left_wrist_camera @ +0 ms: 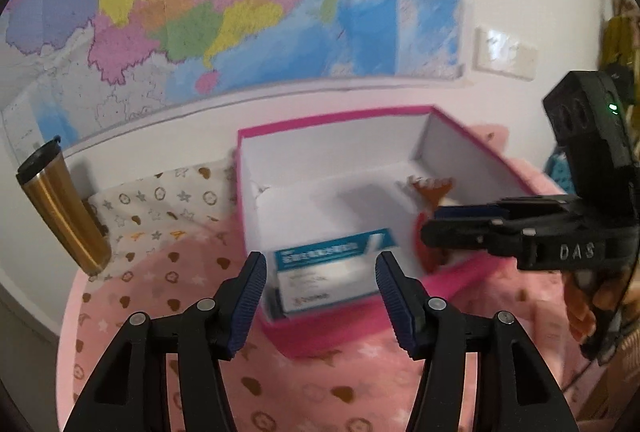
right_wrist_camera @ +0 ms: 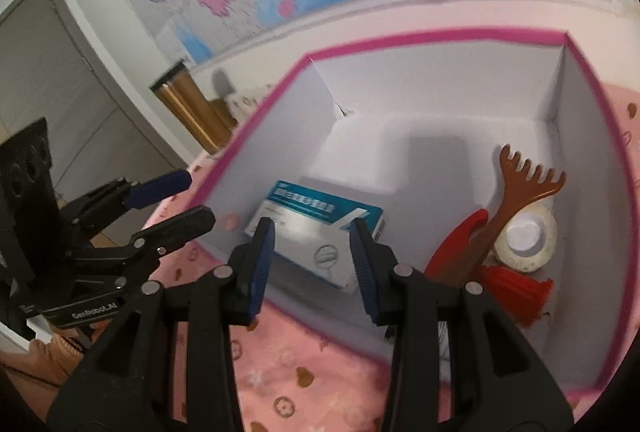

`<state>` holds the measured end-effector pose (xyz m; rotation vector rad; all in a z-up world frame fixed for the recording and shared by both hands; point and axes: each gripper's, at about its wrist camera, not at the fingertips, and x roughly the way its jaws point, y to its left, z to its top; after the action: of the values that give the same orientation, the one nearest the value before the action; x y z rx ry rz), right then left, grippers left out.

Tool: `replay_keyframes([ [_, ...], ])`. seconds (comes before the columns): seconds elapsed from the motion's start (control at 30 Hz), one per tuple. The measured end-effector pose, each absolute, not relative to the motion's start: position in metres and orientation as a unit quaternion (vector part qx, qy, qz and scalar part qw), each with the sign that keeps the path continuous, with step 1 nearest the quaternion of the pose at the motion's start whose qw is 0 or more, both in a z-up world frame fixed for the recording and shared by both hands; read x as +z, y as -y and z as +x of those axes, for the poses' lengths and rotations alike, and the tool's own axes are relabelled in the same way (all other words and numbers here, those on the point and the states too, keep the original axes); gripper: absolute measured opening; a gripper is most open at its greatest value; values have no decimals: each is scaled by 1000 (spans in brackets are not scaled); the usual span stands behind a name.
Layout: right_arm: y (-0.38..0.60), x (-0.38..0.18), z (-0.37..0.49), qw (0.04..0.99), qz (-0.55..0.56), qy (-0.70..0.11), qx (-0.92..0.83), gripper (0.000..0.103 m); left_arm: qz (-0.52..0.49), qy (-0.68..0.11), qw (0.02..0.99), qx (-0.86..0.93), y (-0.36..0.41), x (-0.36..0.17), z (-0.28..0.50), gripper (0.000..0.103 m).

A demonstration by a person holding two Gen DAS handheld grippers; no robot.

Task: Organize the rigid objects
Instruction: 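Lower the medicine box into the magenta box and open the right gripper, then move the right gripper to the white-and-green lotion tube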

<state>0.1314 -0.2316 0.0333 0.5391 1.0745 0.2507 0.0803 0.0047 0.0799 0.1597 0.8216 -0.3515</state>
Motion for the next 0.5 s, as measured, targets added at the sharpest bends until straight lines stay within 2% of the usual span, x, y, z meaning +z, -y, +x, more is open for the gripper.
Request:
replay_keyframes([
  [0.27, 241, 81, 84, 843, 235, -468, 128, 48, 36, -427, 857, -286, 16, 68, 24, 62],
  [0.5, 260, 62, 39, 824, 243, -504, 89, 49, 48, -493, 802, -333, 41, 24, -11, 62],
])
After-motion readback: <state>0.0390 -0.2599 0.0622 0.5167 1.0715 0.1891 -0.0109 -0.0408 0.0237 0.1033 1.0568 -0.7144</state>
